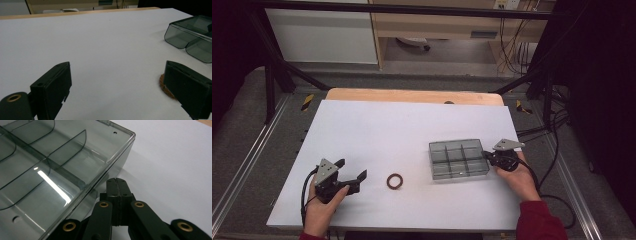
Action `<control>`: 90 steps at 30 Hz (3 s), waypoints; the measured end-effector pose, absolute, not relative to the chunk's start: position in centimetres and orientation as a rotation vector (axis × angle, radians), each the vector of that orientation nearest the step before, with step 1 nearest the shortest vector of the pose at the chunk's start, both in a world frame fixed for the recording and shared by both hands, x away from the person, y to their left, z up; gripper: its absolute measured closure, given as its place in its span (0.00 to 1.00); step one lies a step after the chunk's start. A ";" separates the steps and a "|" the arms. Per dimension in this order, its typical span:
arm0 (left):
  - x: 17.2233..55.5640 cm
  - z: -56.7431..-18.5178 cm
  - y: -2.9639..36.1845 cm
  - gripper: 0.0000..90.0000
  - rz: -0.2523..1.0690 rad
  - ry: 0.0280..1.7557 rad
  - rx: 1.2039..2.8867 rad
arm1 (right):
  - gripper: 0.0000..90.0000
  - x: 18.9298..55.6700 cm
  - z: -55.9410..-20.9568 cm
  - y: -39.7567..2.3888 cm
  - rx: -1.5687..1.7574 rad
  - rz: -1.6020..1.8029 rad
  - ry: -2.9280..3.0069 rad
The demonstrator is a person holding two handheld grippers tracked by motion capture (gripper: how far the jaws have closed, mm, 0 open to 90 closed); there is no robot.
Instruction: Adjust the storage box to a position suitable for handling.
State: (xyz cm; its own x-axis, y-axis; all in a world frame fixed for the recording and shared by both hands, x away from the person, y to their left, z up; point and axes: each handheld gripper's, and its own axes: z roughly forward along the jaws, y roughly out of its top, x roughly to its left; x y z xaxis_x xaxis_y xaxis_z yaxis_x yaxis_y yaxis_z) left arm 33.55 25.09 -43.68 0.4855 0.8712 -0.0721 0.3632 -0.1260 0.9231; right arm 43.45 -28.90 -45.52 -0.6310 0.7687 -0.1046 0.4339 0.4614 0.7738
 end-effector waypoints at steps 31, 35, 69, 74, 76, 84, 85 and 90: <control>33.7 -43.7 25.0 0.15 0.650 1.091 1.717 | 1.00 42.3 -45.3 -24.4 0.906 1.076 2.354; 33.7 -43.7 25.0 0.16 0.651 1.088 1.724 | 1.00 42.1 -45.2 -23.8 0.889 1.084 2.360; 42.5 -43.9 19.1 1.00 0.499 0.936 1.933 | 1.00 40.6 -45.3 -20.1 0.795 1.122 2.429; 44.5 -44.0 17.9 1.00 0.470 0.895 1.975 | 1.00 40.5 -45.4 -19.7 0.781 1.113 2.442; 45.1 -44.2 17.3 1.00 0.466 0.870 2.012 | 1.00 40.5 -45.4 -19.7 0.781 1.113 2.442; 46.4 -44.9 15.9 1.00 0.445 0.821 2.060 | 1.00 40.4 -45.3 -19.8 0.777 1.118 2.442; 46.4 -44.9 15.8 1.00 0.445 0.813 2.063 | 1.00 40.4 -45.4 -19.8 0.778 1.120 2.442; 46.4 -45.0 15.8 1.00 0.435 0.809 2.064 | 1.00 40.4 -45.3 -19.8 0.779 1.124 2.442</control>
State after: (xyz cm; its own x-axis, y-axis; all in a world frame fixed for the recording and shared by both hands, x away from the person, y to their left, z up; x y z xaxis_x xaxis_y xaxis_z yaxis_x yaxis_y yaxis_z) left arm 46.36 15.80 -45.02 0.7298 0.6836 0.0109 0.3865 -0.4256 0.8182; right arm 40.36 -19.82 -45.30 -0.7912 0.6068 -0.0762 0.3366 0.5362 0.7741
